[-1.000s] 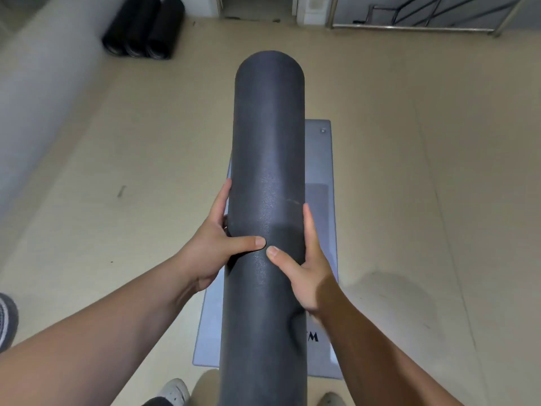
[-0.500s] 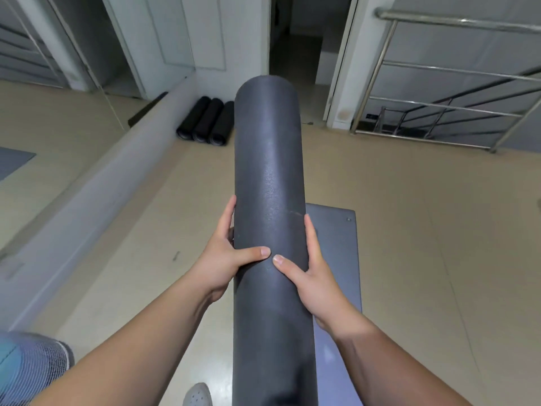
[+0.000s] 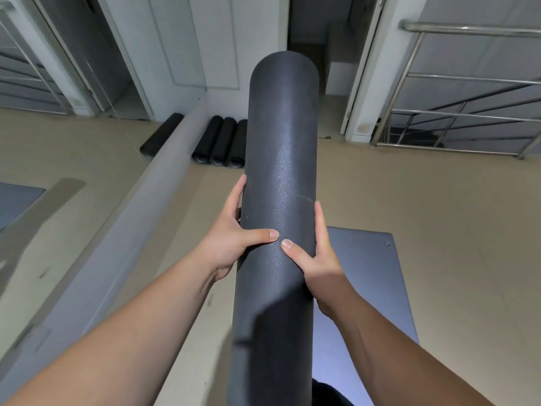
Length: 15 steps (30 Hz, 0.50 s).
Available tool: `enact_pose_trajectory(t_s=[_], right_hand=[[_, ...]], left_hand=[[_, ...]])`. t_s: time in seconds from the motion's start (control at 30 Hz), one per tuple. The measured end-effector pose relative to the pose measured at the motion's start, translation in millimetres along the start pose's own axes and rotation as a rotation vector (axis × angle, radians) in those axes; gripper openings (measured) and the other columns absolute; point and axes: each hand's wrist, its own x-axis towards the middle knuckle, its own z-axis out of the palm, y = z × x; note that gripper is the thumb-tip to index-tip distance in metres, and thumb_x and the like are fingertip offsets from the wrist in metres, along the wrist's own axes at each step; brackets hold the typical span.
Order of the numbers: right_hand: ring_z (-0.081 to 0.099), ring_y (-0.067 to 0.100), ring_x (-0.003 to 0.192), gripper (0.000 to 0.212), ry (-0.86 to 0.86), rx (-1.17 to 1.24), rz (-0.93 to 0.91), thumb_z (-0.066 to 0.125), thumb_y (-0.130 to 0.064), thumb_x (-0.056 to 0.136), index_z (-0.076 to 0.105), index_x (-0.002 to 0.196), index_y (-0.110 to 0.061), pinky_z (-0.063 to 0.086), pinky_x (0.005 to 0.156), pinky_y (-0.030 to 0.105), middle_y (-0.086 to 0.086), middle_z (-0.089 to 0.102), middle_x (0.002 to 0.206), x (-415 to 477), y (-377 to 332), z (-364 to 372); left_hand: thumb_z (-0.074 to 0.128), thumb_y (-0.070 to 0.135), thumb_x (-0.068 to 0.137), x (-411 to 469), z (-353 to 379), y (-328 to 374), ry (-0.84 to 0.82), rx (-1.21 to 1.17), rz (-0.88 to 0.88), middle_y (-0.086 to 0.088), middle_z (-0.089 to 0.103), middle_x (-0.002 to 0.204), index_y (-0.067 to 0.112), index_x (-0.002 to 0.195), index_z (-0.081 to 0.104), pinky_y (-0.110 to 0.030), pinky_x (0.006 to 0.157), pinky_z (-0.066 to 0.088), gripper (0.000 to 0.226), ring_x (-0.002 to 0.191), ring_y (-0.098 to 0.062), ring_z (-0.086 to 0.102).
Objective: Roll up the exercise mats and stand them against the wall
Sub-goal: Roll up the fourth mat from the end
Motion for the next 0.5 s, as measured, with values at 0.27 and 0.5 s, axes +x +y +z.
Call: enact_pose_trajectory(t_s=[0.27, 0.5], right_hand=[[0.058, -0.005, 0.128, 0.094, -0.101, 0.057, -0.018, 0.070, -0.011, 0.097, 0.013, 0.161, -0.049, 0.051, 0.097, 0.017, -0.036, 0.061, 0.133, 237.5, 3.2, 67.6], [0.061, -0.004, 0.124, 0.091, -0.190, 0.064, 0.017, 0.073, -0.020, 0.097, 0.018, 0.158, -0.058, 0.056, 0.094, 0.023, -0.035, 0.058, 0.136, 420.5, -25.0, 151.3]], left_hand=[[0.084, -0.001, 0.064, 183.9, -122.0, 37.1, 0.141, 0.055, -0.001, -0.005, 0.059, 0.142, 0.050, 0.155, 0.023, -0.030, 0.085, 0.059, 0.121, 0.118, -0.018, 0.067], [0.086, -0.002, 0.072, 317.4, -247.7, 89.5, 0.226, 0.084, 0.005, 0.002, 0.057, 0.143, 0.060, 0.150, 0.026, -0.037, 0.095, 0.058, 0.117, 0.121, -0.014, 0.065]])
